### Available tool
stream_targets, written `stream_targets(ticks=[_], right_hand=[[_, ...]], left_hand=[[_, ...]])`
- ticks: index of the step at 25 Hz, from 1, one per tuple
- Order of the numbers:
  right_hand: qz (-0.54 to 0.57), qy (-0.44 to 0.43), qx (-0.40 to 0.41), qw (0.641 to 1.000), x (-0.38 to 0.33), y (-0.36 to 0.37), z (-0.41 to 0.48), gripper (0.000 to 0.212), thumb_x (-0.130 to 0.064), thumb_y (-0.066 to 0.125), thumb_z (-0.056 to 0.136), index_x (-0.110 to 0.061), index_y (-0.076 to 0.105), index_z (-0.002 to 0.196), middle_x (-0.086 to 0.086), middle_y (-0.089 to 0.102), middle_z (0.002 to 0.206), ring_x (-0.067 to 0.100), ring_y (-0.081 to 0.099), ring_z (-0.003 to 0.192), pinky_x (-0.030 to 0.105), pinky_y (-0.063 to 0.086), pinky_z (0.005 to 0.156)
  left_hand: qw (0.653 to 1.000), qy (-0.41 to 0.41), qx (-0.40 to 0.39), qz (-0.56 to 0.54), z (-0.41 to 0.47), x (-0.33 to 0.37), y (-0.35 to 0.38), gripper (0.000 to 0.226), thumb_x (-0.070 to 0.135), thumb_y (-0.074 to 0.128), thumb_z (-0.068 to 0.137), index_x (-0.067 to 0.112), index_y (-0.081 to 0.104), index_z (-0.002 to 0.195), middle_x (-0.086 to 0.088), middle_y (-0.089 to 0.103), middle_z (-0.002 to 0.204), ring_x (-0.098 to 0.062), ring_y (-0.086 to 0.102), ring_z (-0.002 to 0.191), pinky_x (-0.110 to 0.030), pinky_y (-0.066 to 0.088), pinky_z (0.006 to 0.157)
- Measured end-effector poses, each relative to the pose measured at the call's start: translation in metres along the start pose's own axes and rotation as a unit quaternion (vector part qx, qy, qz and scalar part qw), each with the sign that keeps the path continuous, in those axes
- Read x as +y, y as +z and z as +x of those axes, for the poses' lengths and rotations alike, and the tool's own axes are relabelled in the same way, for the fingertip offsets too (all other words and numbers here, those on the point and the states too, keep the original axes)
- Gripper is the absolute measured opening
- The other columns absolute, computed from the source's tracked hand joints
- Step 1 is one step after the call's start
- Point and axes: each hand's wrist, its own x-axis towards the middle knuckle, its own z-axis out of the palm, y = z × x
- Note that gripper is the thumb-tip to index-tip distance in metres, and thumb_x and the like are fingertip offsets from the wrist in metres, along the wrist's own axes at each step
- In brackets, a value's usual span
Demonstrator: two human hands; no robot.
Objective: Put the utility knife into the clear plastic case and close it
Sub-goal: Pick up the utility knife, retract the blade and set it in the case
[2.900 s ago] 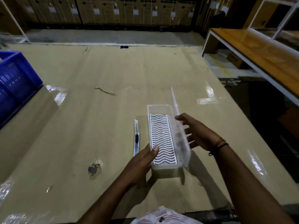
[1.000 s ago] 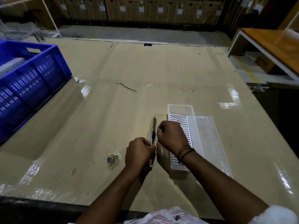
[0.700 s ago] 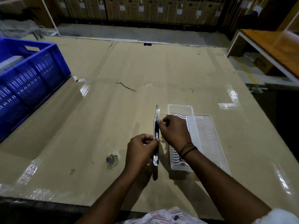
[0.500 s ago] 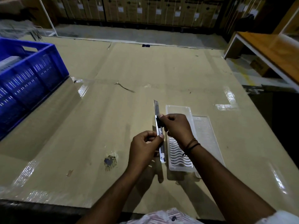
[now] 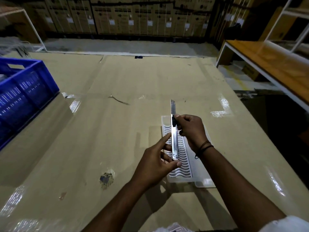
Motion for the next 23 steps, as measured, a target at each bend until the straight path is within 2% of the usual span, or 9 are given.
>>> stream_targets(ticks=[2, 6, 11, 17, 23], right_hand=[[0.003, -0.004, -0.006, 1.000, 0.002, -0.002, -0.001, 0.026, -0.027, 0.067, 0.093, -0.006, 0.080, 0.084, 0.004, 0.071, 0.069, 0.015, 0.057, 0.059, 0.025, 0.043, 0.053], [0.003, -0.013, -0.012, 1.000, 0.006, -0.005, -0.003, 0.021, -0.023, 0.066, 0.092, -0.010, 0.080, 0.082, 0.002, 0.074, 0.073, 0.015, 0.061, 0.063, 0.027, 0.044, 0.057], [-0.013, -0.032, -0.019, 0.999, 0.010, -0.008, -0.015, 0.019, -0.021, 0.065, 0.092, -0.012, 0.080, 0.084, -0.003, 0.073, 0.070, 0.010, 0.062, 0.063, 0.031, 0.047, 0.063], [-0.007, -0.041, -0.036, 0.998, 0.016, -0.011, -0.034, 0.015, -0.017, 0.065, 0.093, -0.012, 0.079, 0.091, -0.005, 0.074, 0.072, 0.002, 0.065, 0.062, 0.024, 0.049, 0.064], [-0.003, -0.042, -0.043, 0.998, 0.022, -0.013, -0.044, 0.016, -0.012, 0.065, 0.094, -0.009, 0.078, 0.102, 0.000, 0.075, 0.082, 0.001, 0.067, 0.065, 0.015, 0.048, 0.061]], left_hand=[[1.000, 0.007, 0.007, 0.010, 0.002, 0.003, 0.002, 0.094, 0.023, 0.092, 0.075, 0.046, 0.042, 0.152, 0.013, 0.068, 0.105, -0.003, 0.068, 0.073, -0.017, 0.058, 0.069], [1.000, 0.009, 0.002, 0.020, 0.006, -0.001, 0.005, 0.097, 0.027, 0.092, 0.074, 0.045, 0.040, 0.155, 0.011, 0.069, 0.106, -0.006, 0.070, 0.076, -0.023, 0.062, 0.073], [1.000, 0.005, 0.011, 0.020, 0.008, -0.001, 0.007, 0.099, 0.027, 0.092, 0.075, 0.046, 0.038, 0.155, 0.013, 0.069, 0.107, -0.004, 0.070, 0.075, -0.020, 0.061, 0.072], [1.000, 0.002, 0.020, 0.001, 0.010, -0.003, 0.008, 0.098, 0.022, 0.093, 0.074, 0.043, 0.041, 0.155, 0.014, 0.068, 0.102, 0.001, 0.066, 0.068, -0.015, 0.055, 0.066], [1.000, -0.003, 0.029, 0.009, 0.013, -0.008, 0.009, 0.098, 0.024, 0.092, 0.074, 0.042, 0.041, 0.156, 0.012, 0.070, 0.105, -0.002, 0.067, 0.071, -0.023, 0.061, 0.071]])
